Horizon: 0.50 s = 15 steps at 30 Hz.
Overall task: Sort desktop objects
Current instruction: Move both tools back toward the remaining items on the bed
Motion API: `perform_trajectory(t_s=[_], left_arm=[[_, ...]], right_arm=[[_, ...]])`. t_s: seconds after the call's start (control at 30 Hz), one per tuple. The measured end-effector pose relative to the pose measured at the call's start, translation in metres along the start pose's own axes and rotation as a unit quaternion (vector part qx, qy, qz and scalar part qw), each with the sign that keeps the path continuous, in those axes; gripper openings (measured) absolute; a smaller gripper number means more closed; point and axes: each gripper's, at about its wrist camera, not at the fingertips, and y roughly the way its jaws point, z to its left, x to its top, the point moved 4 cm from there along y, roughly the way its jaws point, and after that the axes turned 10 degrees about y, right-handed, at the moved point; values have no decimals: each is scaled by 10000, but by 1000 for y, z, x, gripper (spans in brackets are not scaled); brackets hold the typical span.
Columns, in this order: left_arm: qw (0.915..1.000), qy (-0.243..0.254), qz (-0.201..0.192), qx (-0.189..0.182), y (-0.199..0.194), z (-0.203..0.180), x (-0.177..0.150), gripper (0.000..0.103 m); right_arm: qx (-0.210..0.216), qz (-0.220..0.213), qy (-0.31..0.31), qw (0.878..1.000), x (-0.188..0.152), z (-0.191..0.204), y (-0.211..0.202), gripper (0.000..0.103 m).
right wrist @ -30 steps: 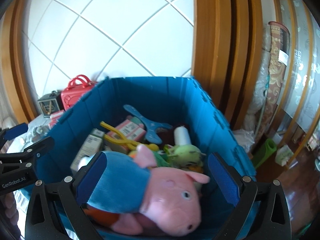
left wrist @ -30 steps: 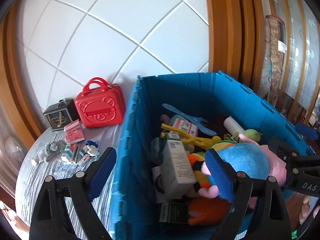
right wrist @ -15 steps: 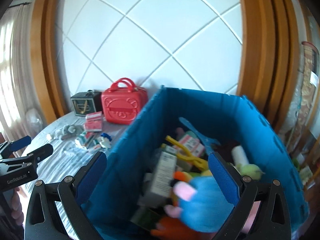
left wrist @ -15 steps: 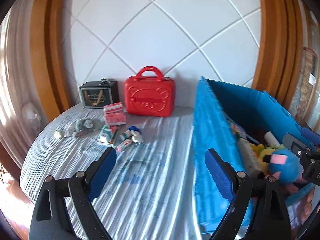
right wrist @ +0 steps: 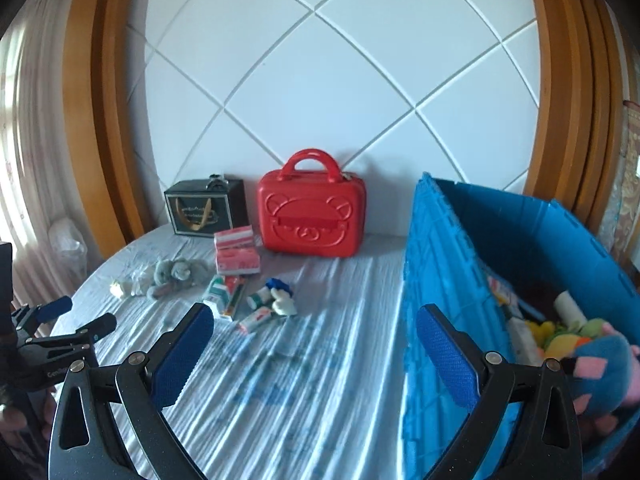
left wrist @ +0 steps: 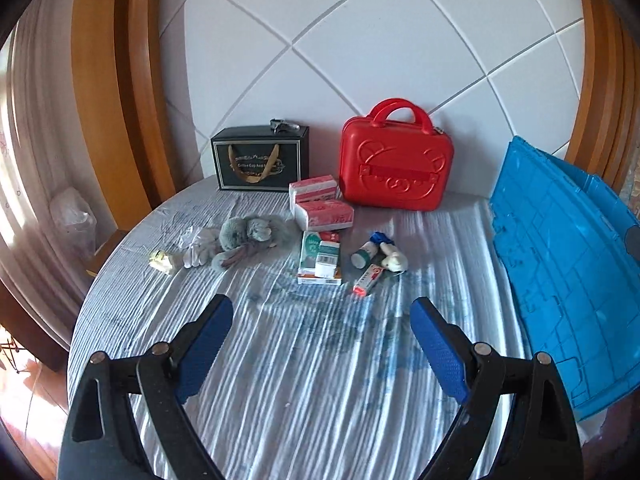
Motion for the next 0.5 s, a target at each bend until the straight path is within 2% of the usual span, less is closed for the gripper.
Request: perform_trajectory(t_s=[0.23, 0.33, 0.5], left_arm=[[9989, -54, 342, -314, 64, 45, -5, 91], [9975, -71, 543, -444, 96, 47, -8, 91], [9944, -21, 896, -563, 153, 40, -5, 91]], right_arm=[[-310, 603, 70, 9977, -10, 39, 65, 103], [-490, 857, 83, 9951, -14, 42, 95, 103], [-522, 1313, 229, 9897, -22, 35, 155, 103]])
